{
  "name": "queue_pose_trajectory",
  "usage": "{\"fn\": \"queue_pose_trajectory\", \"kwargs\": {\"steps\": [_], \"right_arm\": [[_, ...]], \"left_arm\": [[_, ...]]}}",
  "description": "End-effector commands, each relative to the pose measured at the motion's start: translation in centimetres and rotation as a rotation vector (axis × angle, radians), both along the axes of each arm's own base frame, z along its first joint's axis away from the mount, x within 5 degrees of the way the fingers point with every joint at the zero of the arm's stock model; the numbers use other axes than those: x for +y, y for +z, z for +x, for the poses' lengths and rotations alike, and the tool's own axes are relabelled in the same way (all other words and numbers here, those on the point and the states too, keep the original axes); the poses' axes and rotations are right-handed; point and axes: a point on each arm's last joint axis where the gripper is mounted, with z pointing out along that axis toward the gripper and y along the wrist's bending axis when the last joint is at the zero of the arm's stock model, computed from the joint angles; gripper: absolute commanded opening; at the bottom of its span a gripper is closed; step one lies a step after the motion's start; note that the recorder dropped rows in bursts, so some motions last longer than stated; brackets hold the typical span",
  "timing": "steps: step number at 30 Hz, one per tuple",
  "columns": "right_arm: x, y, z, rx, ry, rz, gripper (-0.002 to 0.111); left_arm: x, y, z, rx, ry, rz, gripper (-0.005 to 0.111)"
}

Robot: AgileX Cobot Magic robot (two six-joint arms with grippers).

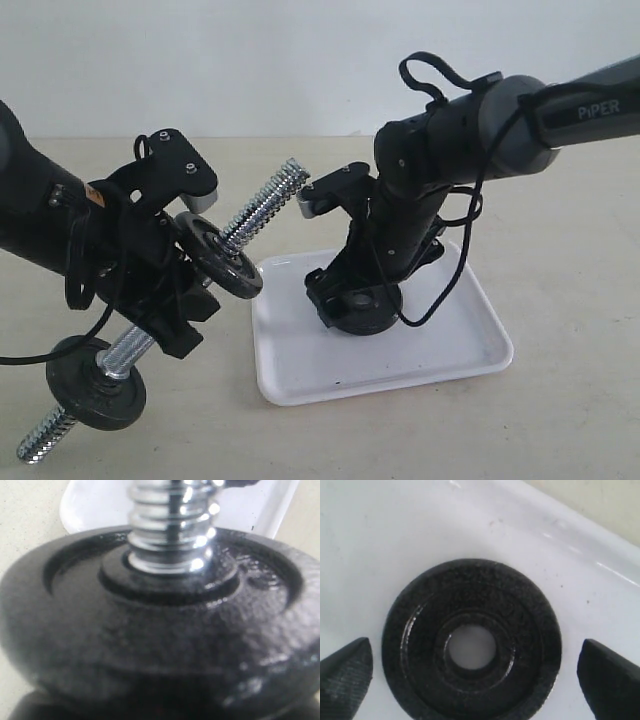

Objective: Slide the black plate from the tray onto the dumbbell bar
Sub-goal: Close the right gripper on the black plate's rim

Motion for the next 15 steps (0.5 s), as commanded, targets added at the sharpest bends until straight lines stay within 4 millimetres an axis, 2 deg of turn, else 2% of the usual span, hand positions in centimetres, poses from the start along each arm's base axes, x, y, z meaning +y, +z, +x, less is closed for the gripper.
{"fn": "queue_pose_trajectory", "kwargs": {"steps": [1,11,15], "right_arm": [[0.14,1.05,0.49,-0.002,0.005,-0.007,0.104],[0.19,1.15,0.57,0.003,-0.001,-0.008,0.104],[0.22,0.44,0.62,0.015,0.000,-0.017,0.104]], "left_arm": [[-0.43,3.27,0.78,-0.153,0.055,-0.111,0.004],[-0.43,3.26,0.76,-0.151,0.054,-0.110,0.004],[-0.43,3.26,0.76,-0.151,0.054,-0.110,0.004]]}}
